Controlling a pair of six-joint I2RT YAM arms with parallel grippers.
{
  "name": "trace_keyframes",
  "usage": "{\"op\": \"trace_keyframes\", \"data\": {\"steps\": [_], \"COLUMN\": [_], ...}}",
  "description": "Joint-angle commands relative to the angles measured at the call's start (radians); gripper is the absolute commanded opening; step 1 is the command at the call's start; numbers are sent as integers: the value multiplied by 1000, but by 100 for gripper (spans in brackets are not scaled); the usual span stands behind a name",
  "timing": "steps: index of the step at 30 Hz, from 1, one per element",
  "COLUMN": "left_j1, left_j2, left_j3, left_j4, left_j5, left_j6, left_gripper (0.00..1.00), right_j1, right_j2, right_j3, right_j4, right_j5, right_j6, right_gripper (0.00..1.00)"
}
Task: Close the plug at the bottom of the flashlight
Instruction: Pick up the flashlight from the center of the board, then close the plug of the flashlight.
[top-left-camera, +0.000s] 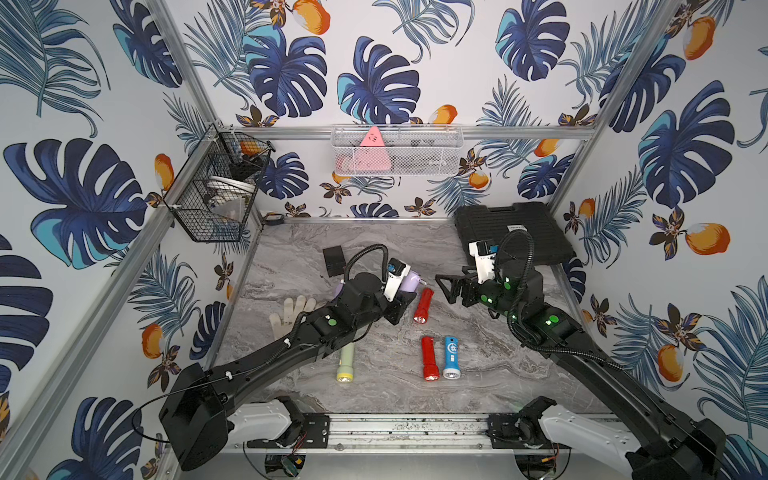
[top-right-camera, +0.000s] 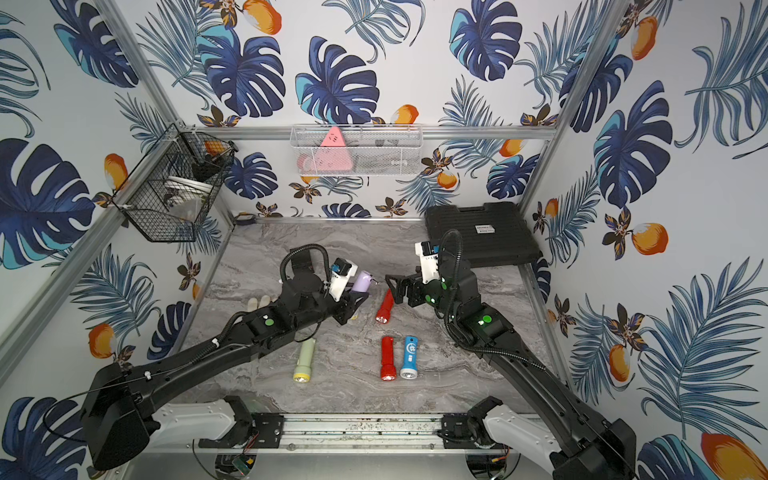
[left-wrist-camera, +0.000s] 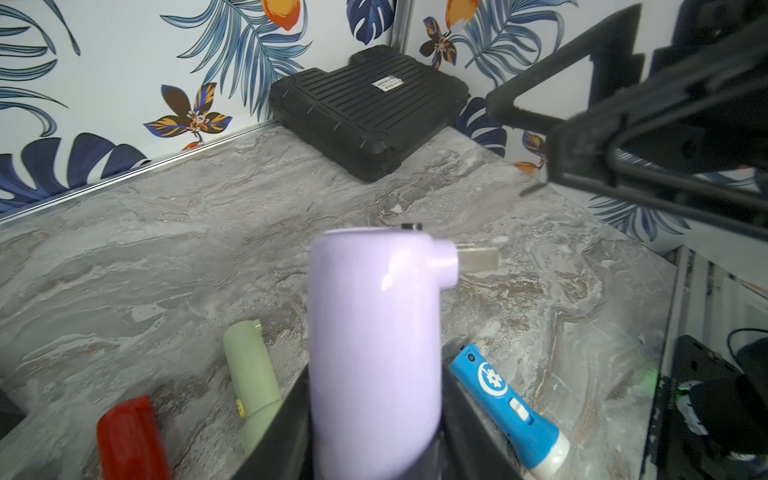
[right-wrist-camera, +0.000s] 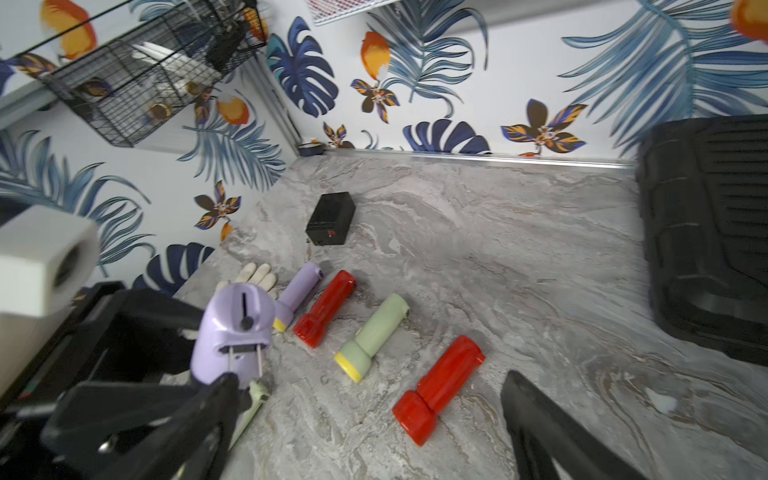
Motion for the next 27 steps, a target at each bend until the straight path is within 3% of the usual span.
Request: {"op": "trace_keyframes", "data": {"steps": [1, 7, 13, 20, 27], "left_j1": [40, 136, 181, 228, 265], "left_j2": [-41, -142, -235, -210, -50], "left_j3": [-35, -137, -278, -376, -417], "left_j4": [96, 156, 354, 682, 1082], "left_j5": [203, 477, 623, 767, 847], "left_j6": [36, 106, 109, -38, -275], "left_gripper": [0, 0, 0, 0, 0], "right_j1": [-2, -10, -20, -22, -19], "right_j2": [-6, 11, 44, 106, 139], "right_j3": [12, 35, 62, 94, 94], "right_j4": [28, 27, 50, 121, 183], "right_j5": [-167, -315, -478, -652, -727], "right_j6": [-26, -39, -42, -10, 31], "right_gripper": [99, 95, 91, 88, 85]}}
